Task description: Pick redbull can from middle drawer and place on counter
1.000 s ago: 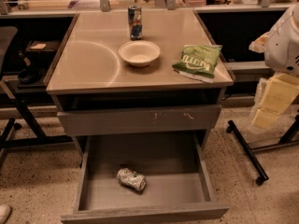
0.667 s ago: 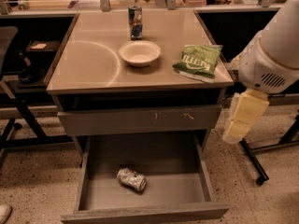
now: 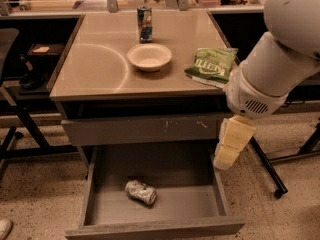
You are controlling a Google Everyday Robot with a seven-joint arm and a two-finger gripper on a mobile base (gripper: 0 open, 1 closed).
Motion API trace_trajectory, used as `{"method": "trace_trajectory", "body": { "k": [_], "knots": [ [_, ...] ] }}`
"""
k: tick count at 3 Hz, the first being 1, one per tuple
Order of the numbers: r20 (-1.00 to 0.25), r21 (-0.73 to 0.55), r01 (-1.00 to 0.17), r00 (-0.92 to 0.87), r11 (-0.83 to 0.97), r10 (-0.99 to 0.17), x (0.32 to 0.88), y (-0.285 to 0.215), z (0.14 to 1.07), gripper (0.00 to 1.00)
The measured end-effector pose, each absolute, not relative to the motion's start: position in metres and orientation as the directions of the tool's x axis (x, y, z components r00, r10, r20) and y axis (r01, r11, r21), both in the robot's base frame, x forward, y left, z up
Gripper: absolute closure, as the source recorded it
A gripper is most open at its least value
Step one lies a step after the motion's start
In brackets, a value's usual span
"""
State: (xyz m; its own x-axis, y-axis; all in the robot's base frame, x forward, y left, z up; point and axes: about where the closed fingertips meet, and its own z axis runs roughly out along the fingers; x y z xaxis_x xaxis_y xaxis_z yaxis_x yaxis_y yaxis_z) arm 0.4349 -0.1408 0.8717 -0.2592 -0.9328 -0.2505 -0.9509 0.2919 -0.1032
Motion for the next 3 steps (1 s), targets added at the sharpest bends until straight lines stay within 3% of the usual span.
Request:
{"method": "trace_trajectory", "body": {
  "k": [1, 3],
  "knots": [
    [-0.237, -0.114, -0.95, -0.258, 0.291, -0.936, 0.433, -0.141, 0.871, 0.0],
    [-0.178, -0.038, -0.966, -0.245, 0.255, -0.953, 0.441, -0.118, 0.743, 0.0]
  ]
}}
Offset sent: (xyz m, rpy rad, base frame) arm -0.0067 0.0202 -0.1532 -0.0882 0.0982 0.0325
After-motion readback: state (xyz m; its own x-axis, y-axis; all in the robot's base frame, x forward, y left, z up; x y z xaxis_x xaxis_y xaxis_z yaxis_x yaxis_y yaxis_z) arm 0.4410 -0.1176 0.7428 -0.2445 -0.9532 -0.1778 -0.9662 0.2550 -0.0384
